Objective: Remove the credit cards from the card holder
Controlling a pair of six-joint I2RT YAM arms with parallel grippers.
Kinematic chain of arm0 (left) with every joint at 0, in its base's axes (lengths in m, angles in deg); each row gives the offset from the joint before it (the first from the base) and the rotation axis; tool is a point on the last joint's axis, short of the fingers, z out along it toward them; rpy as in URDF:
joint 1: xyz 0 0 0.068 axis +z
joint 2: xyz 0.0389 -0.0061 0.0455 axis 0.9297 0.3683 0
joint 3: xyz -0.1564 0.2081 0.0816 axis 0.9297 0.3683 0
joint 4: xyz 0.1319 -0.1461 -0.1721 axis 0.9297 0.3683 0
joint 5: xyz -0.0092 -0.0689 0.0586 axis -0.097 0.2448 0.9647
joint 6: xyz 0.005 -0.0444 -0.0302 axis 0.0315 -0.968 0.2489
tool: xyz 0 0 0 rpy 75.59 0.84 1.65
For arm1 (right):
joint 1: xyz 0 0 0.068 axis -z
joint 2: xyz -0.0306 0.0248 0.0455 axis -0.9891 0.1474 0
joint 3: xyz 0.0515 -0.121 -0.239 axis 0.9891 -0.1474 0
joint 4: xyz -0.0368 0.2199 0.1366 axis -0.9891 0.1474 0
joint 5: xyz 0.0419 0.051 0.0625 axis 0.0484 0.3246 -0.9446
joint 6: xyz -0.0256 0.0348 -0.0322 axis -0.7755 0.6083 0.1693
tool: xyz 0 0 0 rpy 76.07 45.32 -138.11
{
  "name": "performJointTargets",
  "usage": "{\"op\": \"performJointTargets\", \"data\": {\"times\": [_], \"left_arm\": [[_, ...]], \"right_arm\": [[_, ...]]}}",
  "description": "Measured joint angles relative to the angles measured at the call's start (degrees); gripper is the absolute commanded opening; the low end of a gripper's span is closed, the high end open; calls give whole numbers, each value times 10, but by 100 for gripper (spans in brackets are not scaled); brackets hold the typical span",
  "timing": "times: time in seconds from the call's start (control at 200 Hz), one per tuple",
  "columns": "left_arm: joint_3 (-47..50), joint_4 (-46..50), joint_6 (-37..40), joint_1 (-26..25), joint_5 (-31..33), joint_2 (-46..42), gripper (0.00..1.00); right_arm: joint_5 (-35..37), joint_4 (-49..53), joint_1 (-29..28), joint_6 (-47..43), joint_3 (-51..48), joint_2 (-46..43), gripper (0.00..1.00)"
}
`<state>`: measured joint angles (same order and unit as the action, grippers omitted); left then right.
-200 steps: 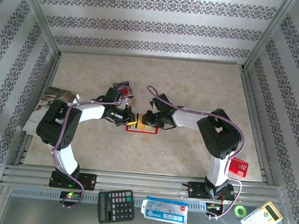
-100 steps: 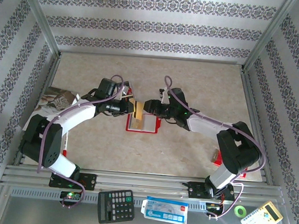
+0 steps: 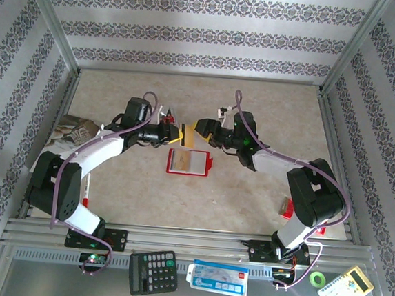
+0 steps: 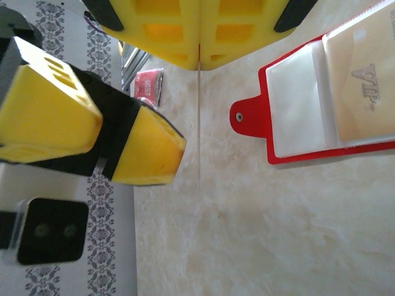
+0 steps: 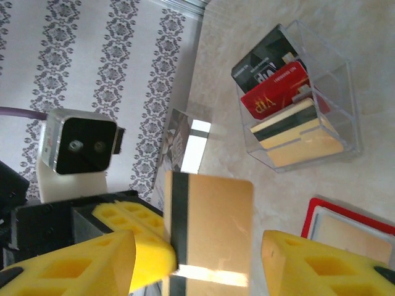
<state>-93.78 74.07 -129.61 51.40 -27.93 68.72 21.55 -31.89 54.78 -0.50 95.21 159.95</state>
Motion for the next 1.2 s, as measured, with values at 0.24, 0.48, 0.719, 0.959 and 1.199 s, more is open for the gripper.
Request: {"op": "performJointTargets", "data": {"times": [0.24, 0.48, 0.719, 0.959, 1.199], "left_arm": [[0, -39, -31, 2, -26, 0, 0], [0, -65, -58, 3, -48, 0, 1], [19, -101, -100, 7, -46, 0, 21], [72, -240, -202, -3, -45, -8, 27], [87, -325, -263, -10, -24, -10, 17]], "right_arm": [[-14, 4, 0, 7, -4, 3, 50], [-45, -13, 0, 26, 6, 16, 24], [-54, -39, 4, 39, 7, 9, 6], [-33, -49, -2, 53, 6, -19, 4], [-12, -62, -4, 75, 6, -28, 4]]}}
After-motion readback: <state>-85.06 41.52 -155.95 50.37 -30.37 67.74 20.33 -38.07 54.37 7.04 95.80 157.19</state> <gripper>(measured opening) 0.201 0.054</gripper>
